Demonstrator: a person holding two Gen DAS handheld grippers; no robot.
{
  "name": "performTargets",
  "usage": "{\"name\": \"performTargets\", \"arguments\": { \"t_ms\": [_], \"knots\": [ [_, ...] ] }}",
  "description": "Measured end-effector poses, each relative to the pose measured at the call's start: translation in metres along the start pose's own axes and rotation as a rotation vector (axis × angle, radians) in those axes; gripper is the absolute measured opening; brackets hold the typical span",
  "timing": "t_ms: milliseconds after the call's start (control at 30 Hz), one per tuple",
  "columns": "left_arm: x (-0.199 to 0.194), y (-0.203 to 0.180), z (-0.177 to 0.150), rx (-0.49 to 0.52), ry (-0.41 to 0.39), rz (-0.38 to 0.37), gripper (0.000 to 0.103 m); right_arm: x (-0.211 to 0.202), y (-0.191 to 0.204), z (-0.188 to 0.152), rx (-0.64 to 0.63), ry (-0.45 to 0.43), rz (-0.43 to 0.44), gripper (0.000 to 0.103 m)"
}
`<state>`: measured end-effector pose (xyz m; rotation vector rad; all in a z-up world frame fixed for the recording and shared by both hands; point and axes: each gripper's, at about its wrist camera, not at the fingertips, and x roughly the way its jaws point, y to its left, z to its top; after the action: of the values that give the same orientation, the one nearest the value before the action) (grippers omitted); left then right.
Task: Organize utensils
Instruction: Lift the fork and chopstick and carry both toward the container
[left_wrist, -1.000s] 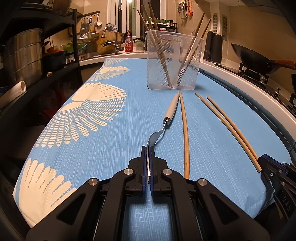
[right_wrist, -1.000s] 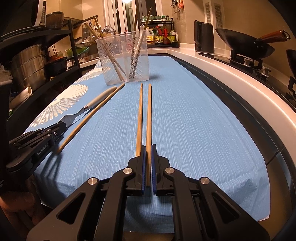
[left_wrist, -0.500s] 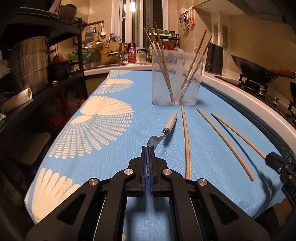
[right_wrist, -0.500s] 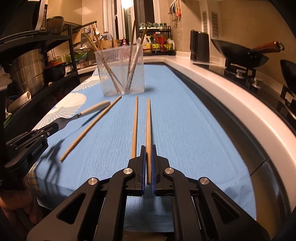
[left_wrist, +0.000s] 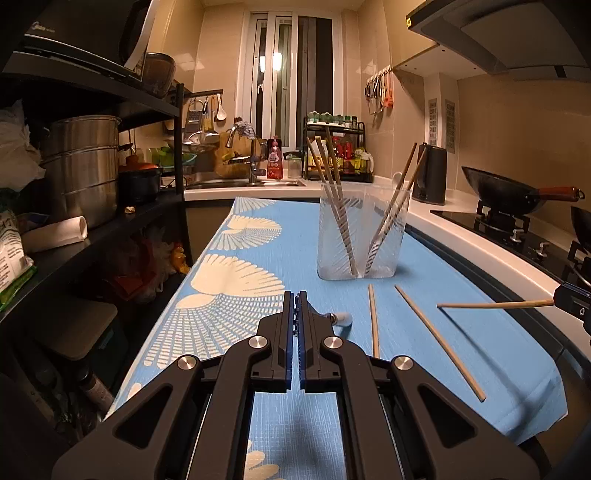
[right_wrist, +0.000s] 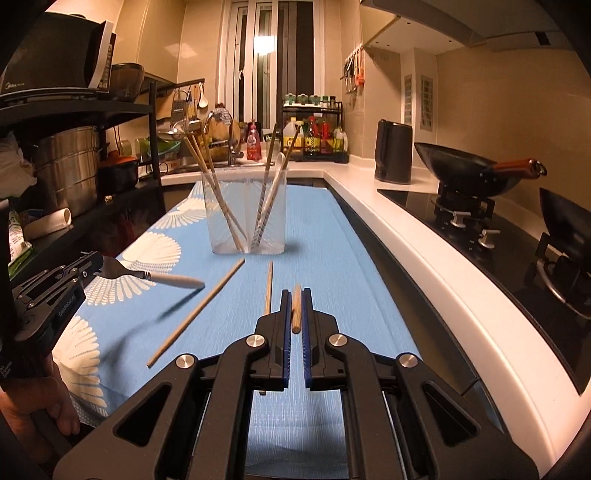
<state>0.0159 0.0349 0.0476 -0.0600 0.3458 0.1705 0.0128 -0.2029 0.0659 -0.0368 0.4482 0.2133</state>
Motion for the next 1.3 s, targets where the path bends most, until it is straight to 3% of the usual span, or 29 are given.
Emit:
{"name": "performTargets", "arguments": {
  "t_ms": [333, 1000, 1300],
  "knots": [
    [-0.006, 0.006, 0.024, -0.016, -0.026, -0.016, 0.002, -0.019, 0.001, 0.036, -0.010, -0.082, 0.031, 0.005],
    [0.008, 0.006, 0.093, 0.096, 0.117, -0.077, 0.002, 0.002, 0.018, 0.121, -0.033, -0.029, 0.092, 0.005],
    [0.021, 0.003, 0.149, 0.148, 0.145, -0.140, 0.002, 0.016, 0.013, 0.165, -0.020, -0.057, 0.144, 0.005]
  ]
}}
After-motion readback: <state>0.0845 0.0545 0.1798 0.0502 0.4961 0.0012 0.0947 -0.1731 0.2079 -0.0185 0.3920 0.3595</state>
